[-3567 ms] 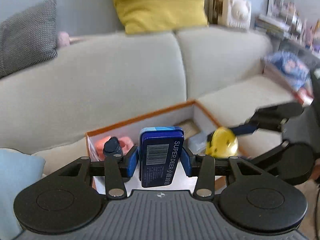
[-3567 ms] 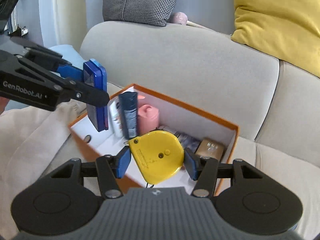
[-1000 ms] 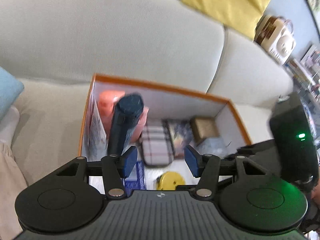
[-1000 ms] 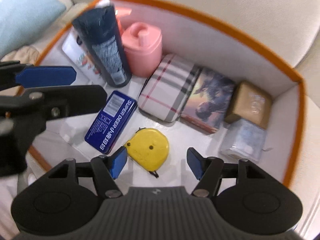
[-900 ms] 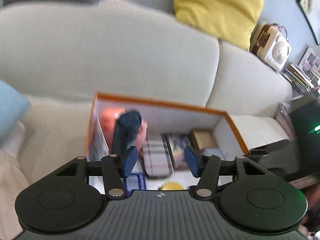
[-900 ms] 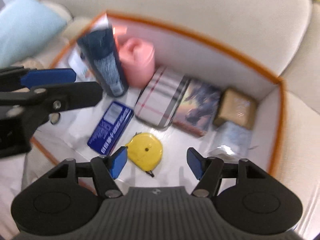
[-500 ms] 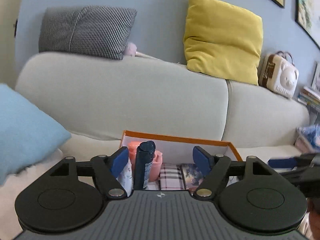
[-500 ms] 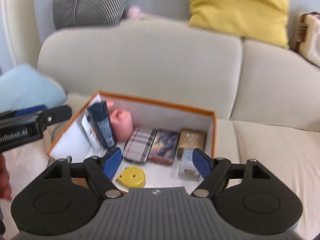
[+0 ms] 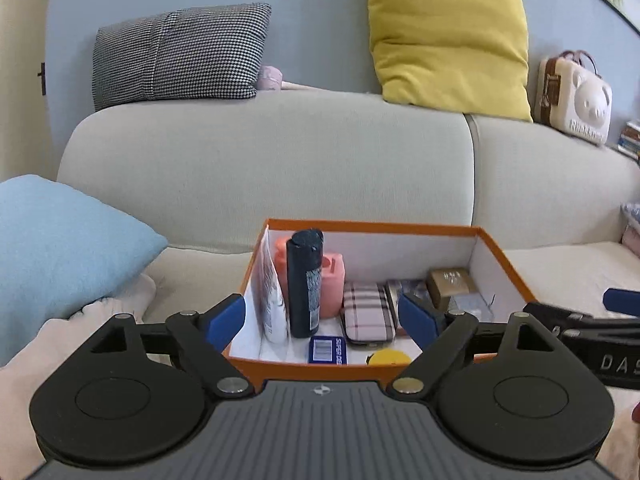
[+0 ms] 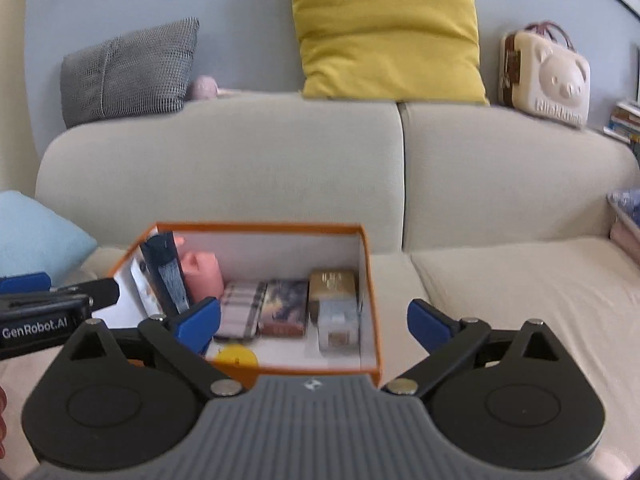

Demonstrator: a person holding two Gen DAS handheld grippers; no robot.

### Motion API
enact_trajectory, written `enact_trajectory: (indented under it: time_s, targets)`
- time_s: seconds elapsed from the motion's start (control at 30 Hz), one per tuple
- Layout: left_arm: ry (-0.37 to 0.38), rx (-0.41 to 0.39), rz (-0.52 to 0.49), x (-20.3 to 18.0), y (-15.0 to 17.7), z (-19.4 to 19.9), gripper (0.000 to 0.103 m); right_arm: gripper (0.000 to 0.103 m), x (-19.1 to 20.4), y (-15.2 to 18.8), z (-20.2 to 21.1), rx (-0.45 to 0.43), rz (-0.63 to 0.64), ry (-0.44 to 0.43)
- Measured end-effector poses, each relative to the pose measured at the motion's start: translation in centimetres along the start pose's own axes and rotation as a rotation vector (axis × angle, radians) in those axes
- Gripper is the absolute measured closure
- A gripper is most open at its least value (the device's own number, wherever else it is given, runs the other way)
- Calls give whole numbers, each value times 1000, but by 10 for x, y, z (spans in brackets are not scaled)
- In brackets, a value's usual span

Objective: Organize rigid objects

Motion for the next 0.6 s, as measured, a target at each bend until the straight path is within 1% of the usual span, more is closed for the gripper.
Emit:
enact_trajectory:
  time_s: [0.07,0.13,0.3,0.6]
  targets:
    - [18,-3,-12,-5,2,0,2,4,-2,9,-4,23,-17,-13]
    - [18,-5,-22,-7,4,-1,2,4,-3,14,-4,24,-22,-11]
    - [21,20,-8,-8,10,-4,2,4,-4,15,-7,20,-25,-10]
    - [23,25,-4,-7,12,-4,2,4,-5,23,-8,43,-26,18]
Point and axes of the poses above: each gripper's, at about its wrist camera, not at the fingertips, and z roughly against the way its jaws point, x to its left, y to its underside, the point moved 8 cm from there along -z, roughly the way its jaws point, and after that the axes turned 3 degrees about x, right-handed, at the moved point
